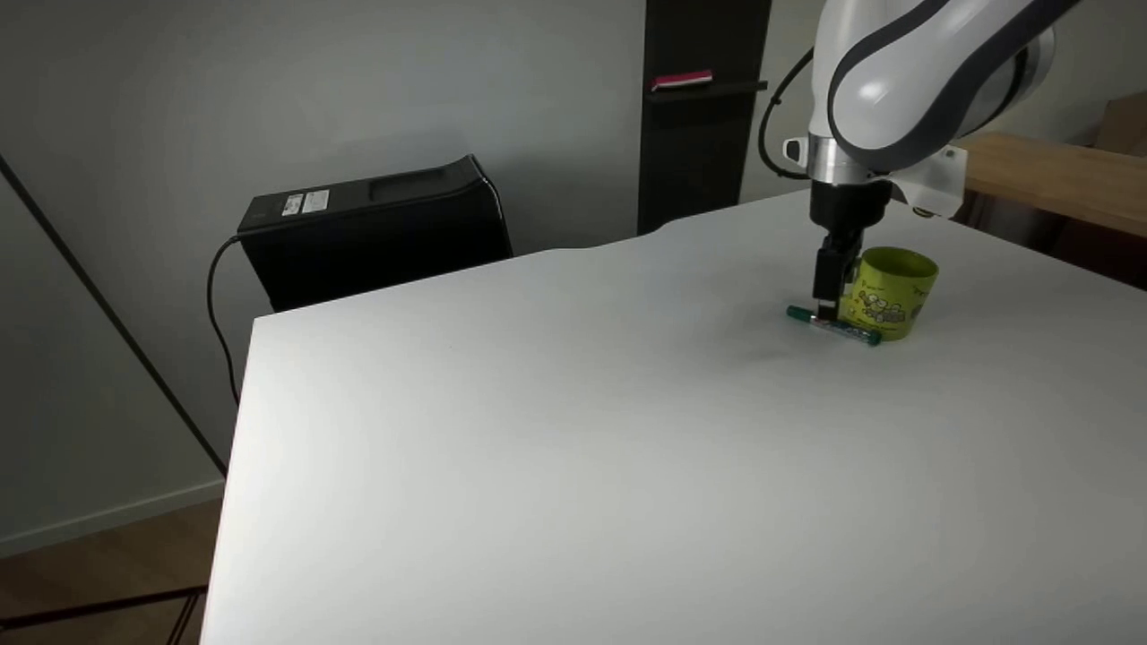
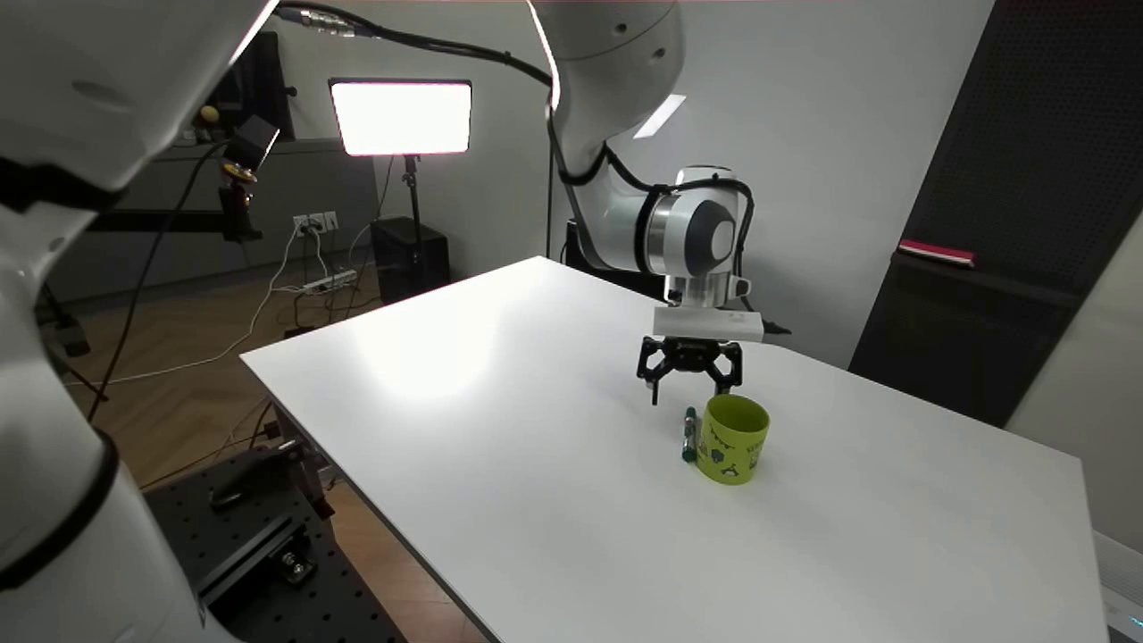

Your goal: Pick the marker and put it in the cup

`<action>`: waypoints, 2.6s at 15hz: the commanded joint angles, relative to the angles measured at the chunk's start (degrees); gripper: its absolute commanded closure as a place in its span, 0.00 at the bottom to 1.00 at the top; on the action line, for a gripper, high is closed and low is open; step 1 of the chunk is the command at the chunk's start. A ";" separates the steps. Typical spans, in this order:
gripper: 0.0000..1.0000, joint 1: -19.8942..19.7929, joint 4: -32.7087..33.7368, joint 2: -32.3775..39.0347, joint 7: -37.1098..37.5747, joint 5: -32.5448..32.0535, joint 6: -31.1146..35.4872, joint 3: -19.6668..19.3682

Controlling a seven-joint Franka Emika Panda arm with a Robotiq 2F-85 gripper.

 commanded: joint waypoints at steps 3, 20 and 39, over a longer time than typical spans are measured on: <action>0.00 0.58 -0.74 -0.39 2.85 -1.30 0.19 -0.73; 0.00 -2.61 0.87 3.13 1.00 0.64 -0.91 0.49; 0.00 1.78 0.55 -4.77 8.33 -5.00 -9.14 -3.56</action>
